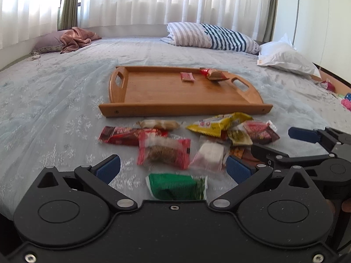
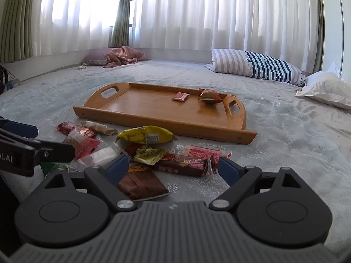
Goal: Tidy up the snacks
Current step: 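Grasp the green packet with the left tool while the right tool grasps the brown chocolate bar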
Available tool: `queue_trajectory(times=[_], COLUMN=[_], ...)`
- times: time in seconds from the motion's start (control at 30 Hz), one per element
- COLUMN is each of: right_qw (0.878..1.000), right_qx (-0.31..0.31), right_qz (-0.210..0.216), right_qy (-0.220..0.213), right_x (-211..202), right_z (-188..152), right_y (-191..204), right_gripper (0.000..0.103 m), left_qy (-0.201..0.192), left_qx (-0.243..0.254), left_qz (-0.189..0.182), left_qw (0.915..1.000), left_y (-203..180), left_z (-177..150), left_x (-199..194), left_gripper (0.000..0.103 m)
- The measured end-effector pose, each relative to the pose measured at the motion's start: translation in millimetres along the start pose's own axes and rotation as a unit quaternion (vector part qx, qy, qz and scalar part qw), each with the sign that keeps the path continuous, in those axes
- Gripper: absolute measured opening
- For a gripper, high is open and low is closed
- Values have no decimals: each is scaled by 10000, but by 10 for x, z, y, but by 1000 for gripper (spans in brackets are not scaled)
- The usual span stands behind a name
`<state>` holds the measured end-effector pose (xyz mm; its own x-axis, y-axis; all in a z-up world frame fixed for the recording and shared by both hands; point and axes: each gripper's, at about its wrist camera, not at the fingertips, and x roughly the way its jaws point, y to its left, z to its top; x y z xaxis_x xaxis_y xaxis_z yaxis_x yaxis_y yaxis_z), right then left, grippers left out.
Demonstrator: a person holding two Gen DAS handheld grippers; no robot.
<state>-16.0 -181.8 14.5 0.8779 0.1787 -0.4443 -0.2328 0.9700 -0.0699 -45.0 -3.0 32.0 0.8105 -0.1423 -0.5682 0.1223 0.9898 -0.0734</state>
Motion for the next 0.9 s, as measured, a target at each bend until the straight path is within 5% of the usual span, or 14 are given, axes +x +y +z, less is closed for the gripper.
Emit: queue_trajectory(times=[0.27, 0.57, 0.9], right_qw=[9998, 9991, 9983], right_qx=[3, -161, -101], right_qz=[147, 328, 467], right_qy=[129, 202, 319], right_x=[18, 3, 40], right_z=[-83, -107, -81], right_y=[74, 189, 251], right_gripper=[94, 82, 59], left_qy=[195, 321, 424], left_qx=[-113, -245, -218], left_qz=[-38, -206, -336], left_qw=[9997, 9990, 9983], left_y=[56, 88, 89], left_z=[-121, -120, -143], left_x=[45, 76, 92], left_gripper=[102, 89, 58])
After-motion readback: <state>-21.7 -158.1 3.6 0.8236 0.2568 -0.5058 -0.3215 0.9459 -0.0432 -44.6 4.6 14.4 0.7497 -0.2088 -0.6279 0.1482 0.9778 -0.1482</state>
